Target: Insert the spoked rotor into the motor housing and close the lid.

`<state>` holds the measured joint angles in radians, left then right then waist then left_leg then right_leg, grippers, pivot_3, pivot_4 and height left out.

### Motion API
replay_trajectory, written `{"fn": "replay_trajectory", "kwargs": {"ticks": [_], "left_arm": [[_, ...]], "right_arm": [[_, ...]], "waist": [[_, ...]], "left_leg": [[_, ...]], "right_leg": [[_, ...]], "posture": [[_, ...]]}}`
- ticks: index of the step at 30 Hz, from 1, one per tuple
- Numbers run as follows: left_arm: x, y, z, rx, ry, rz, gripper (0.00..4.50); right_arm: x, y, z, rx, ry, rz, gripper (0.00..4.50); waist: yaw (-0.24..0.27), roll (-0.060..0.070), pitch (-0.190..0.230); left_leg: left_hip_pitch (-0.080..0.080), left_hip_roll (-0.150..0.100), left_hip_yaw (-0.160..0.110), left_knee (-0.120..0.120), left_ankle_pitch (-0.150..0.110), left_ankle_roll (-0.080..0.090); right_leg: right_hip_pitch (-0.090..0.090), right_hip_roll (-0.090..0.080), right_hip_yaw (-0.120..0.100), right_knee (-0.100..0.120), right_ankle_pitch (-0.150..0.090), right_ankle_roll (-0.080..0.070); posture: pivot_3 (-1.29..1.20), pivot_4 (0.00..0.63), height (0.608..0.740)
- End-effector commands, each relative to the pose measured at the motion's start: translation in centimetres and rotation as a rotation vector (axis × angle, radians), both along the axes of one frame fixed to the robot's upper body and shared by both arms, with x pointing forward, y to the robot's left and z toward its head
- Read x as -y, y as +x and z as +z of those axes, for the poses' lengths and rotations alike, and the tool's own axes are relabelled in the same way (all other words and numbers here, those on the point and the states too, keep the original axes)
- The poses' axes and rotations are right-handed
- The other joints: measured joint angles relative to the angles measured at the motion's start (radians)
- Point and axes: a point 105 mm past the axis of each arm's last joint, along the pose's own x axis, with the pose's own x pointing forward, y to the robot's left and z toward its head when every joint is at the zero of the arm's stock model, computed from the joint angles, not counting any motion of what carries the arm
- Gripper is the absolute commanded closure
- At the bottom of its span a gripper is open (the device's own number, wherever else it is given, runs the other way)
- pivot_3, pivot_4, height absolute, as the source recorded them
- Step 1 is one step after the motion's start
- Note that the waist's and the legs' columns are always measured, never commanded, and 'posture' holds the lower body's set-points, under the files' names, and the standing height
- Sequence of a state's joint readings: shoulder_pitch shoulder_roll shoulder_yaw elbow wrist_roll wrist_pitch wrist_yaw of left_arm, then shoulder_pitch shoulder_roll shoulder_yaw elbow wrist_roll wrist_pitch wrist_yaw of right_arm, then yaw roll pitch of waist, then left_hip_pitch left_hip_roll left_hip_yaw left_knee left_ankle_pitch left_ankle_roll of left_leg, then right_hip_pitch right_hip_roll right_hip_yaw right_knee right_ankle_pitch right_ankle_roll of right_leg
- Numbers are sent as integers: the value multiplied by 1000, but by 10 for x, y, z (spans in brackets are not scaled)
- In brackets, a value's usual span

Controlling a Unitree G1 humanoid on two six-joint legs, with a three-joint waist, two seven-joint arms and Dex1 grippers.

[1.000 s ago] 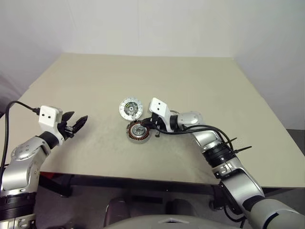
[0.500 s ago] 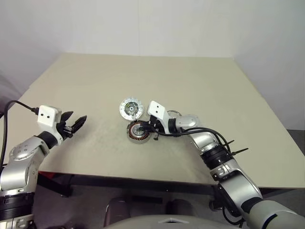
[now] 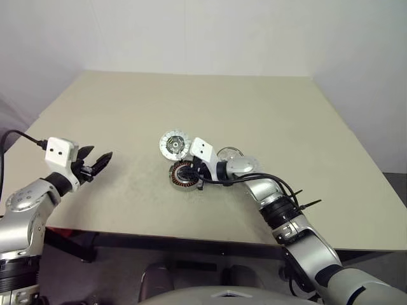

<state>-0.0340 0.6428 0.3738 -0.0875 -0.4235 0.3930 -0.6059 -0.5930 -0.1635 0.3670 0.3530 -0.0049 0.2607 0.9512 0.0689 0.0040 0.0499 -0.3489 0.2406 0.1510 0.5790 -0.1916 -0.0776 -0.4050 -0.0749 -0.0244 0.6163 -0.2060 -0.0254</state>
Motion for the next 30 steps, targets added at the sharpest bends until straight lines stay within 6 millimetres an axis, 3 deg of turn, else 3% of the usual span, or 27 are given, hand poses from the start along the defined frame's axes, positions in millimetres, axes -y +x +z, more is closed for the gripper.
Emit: {"fn": "replay_trajectory", "kwargs": {"ticks": [1, 4, 10, 21, 30], "left_arm": [[-1, 1, 19, 64, 21, -3, 1261], [1, 3, 17, 65, 14, -5, 1261], [5, 6, 16, 69, 5, -14, 1261], [1, 5, 17, 69, 11, -8, 1261], [-5, 1, 21, 73, 25, 11, 1261]], "right_arm": [[0, 6, 23, 77, 23, 11, 3998], [8, 11, 32, 108, 19, -2, 3998], [24, 18, 27, 150, -62, -3, 3998], [23, 10, 4, 97, -91, 16, 3998], [13, 8, 2, 79, -62, 26, 3998]], "waist": [[0, 0, 0], [0, 0, 0], [0, 0, 0], [0, -1, 0], [-1, -1, 0]], "left_leg": [[0, 0, 0, 0, 0, 0], [0, 0, 0, 0, 0, 0], [0, 0, 0, 0, 0, 0], [0, 0, 0, 0, 0, 0], [1, 0, 0, 0, 0, 0]], "right_leg": [[0, 0, 0, 0, 0, 0], [0, 0, 0, 0, 0, 0], [0, 0, 0, 1, 0, 0], [0, 0, 0, 1, 0, 0], [0, 0, 0, 2, 0, 0]], "posture": [[0, 0, 740], [0, 0, 740], [0, 0, 740], [0, 0, 740], [0, 0, 740]]}}
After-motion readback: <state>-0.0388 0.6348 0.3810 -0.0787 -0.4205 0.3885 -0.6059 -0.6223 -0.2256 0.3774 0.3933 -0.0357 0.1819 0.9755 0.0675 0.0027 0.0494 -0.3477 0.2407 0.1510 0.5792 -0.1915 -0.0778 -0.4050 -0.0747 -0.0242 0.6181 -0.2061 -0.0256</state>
